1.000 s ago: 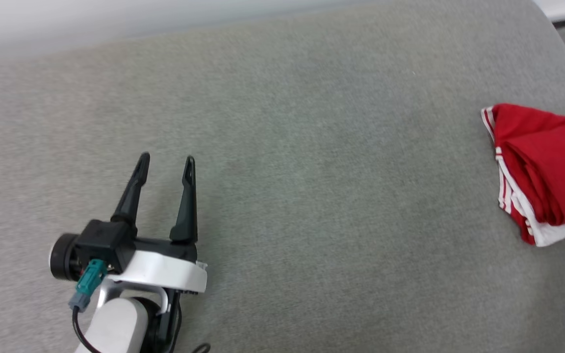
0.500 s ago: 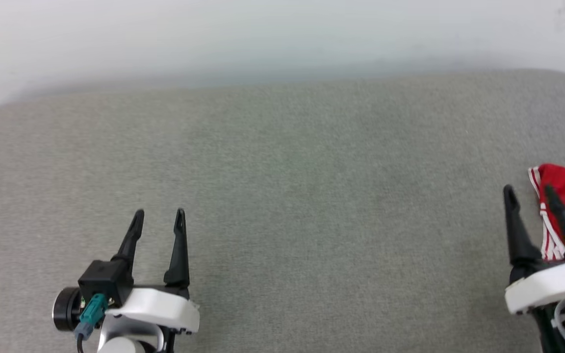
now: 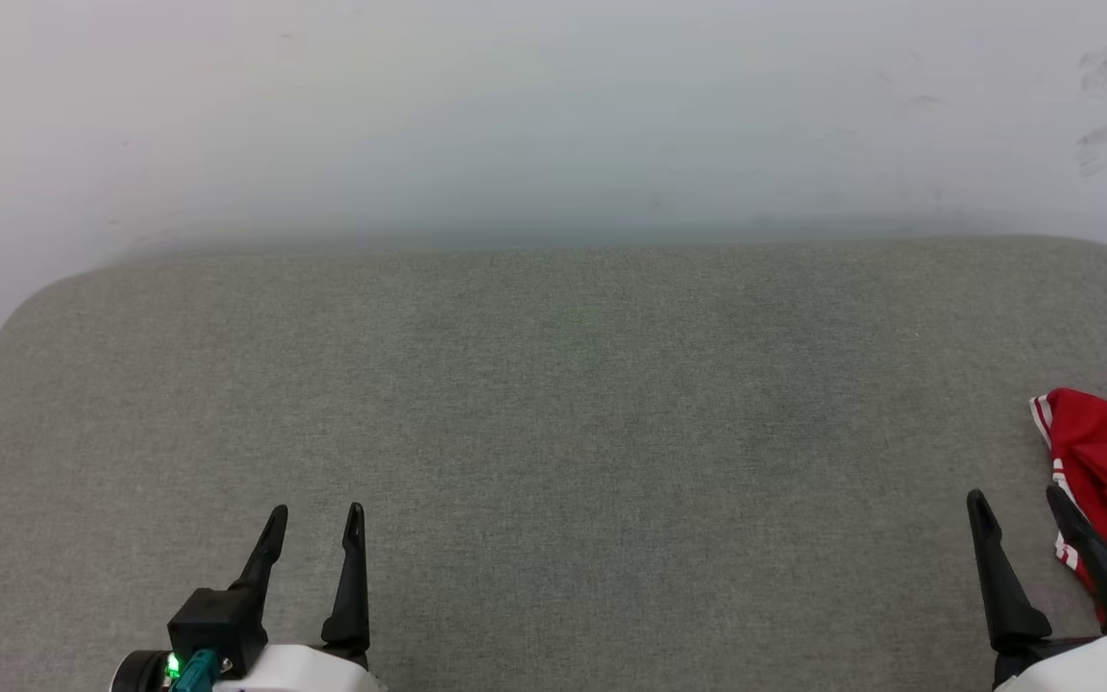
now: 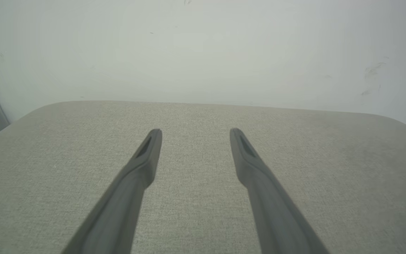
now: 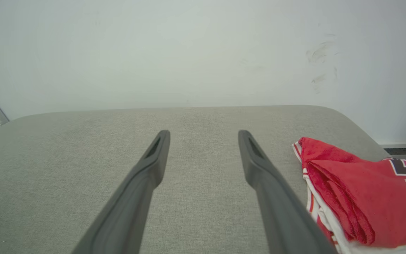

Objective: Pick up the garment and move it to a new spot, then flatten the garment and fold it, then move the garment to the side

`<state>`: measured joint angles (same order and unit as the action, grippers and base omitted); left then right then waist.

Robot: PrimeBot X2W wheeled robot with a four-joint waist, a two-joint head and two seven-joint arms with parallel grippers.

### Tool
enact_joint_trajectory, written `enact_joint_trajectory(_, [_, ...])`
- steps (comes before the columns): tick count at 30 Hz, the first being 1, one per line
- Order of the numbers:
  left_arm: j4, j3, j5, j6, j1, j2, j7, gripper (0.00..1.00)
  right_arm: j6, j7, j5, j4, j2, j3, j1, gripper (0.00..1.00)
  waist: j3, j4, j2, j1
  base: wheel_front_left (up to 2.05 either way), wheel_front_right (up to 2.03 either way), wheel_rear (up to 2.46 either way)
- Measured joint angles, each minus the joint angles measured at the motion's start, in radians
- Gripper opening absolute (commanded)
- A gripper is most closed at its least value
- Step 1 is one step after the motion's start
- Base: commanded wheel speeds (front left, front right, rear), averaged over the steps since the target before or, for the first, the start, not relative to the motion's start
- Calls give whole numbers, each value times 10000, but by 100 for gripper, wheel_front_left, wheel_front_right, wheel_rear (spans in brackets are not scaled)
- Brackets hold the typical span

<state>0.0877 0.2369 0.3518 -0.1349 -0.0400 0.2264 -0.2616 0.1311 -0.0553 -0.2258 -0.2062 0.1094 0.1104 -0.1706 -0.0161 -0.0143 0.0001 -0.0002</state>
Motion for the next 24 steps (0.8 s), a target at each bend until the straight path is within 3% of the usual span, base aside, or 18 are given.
enact_joint_trajectory(19, [261,-194,-136,127,-155,-148,0,100,0,-236,228,-510,-48,-54,-349,100,-179,-113,0,1,0,0,0])
enact_joint_trajectory(20, [297,-186,-138,155,-161,-153,4,0,0,-236,228,-481,-52,-59,-350,0,-177,-111,0,2,0,0,0])
enact_joint_trajectory(24, [627,-134,-71,176,-326,-234,54,0,0,-251,176,-94,-98,-94,-360,0,-176,-110,0,2,0,0,0])
